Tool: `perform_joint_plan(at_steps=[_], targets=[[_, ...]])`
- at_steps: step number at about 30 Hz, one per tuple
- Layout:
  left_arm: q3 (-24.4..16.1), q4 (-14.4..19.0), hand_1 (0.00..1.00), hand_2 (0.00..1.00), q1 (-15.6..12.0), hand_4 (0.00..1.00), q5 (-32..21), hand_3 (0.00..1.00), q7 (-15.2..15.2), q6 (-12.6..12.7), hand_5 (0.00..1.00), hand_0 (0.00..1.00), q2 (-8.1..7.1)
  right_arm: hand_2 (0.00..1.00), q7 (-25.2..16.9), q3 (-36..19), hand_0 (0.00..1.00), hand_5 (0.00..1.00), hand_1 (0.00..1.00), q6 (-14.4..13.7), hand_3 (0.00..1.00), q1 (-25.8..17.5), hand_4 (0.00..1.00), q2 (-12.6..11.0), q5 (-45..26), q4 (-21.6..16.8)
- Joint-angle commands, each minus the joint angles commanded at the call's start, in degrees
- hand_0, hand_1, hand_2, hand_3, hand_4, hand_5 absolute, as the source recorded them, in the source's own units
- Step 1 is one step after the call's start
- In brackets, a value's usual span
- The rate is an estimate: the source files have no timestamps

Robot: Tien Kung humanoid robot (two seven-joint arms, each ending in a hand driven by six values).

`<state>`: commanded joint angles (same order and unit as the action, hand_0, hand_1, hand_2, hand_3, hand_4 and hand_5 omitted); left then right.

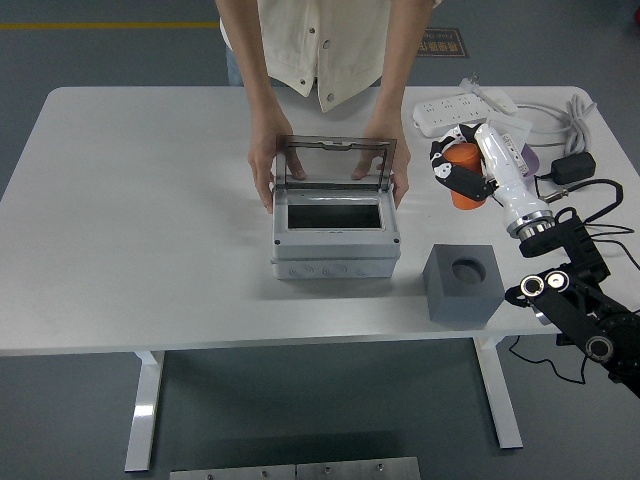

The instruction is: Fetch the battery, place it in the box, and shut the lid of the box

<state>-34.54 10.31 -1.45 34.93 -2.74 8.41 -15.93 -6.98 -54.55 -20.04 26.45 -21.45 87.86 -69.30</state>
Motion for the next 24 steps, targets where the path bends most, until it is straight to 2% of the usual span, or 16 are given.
perform_joint_plan(at_steps=[10,11,16,17,24], targets=[[-3.5,0.0,0.721,0.629,-0.3,0.593,3.4,0.596,-0.9,-0.1,0.33,0.648,-0.35,0.247,5.6,5.7,0.17,0.002,0.241,3.3,0.285,5.3,0.002,1.5,13.3,0.0],[-3.6,0.0,0.721,0.628,-0.3,0.594,3.5,0.596,-0.9,-0.1,0.33,0.648,-0.37,0.241,6.1,6.6,0.135,0.002,0.237,3.5,0.278,5.8,0.002,1.9,14.1,0.0],[-3.6,0.0,0.721,0.628,-0.2,0.594,3.4,0.596,-0.9,-0.1,0.33,0.648,-0.43,0.241,8.0,10.3,0.135,0.002,0.237,4.6,0.278,7.9,0.002,4.0,15.7,0.1],[-3.6,0.0,0.721,0.628,-0.2,0.592,3.3,0.594,-0.9,-0.1,0.329,0.648,-0.46,0.272,8.3,11.1,0.077,0.002,0.226,4.8,0.286,8.4,0.002,4.5,15.8,0.3],[-3.5,0.0,0.72,0.628,0.0,0.59,3.2,0.595,-1.0,-0.1,0.327,0.648,-0.72,0.271,9.9,15.7,0.065,0.002,0.217,6.1,0.284,12.2,0.002,7.3,16.6,2.3]])
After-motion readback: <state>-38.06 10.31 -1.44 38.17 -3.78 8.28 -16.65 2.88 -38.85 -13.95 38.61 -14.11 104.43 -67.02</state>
